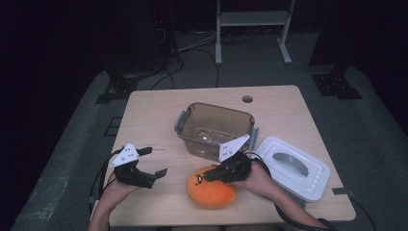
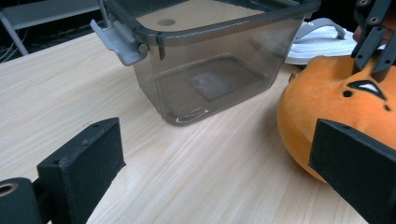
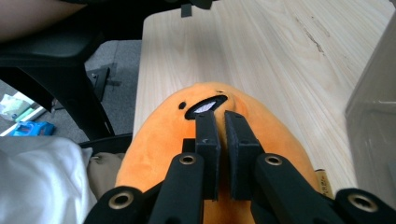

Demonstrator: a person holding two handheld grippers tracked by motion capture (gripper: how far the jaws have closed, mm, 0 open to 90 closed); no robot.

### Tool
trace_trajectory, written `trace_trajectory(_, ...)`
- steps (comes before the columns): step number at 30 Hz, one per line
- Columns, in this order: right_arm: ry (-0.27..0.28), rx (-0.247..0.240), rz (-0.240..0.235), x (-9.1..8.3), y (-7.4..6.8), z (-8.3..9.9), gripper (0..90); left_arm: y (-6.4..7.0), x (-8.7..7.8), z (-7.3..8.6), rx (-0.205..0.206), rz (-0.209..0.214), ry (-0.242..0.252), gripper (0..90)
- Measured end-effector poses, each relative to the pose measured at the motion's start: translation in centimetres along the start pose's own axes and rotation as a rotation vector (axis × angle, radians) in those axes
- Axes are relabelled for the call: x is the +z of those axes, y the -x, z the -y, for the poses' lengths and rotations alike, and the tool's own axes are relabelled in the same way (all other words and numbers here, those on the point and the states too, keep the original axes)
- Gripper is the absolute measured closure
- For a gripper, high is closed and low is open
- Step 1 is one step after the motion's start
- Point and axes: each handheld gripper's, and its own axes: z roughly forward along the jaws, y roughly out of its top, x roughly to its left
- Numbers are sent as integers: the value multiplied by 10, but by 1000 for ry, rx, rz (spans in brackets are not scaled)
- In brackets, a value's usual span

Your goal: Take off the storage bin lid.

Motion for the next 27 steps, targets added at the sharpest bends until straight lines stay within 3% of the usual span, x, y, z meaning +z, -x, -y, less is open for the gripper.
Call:
trace_trajectory(5,24,11,-2,-6,-4,-9,841,-2,-3,1,0,-13,-1,25)
trace_trajectory(14,117,3,2,-37,-10,-41,840,-5,-3,4,-10,-20,-3,25)
trace_trajectory(27,134,-37,60,-65,-10,-84,840,-7,-3,6,-14,-25,-3,25)
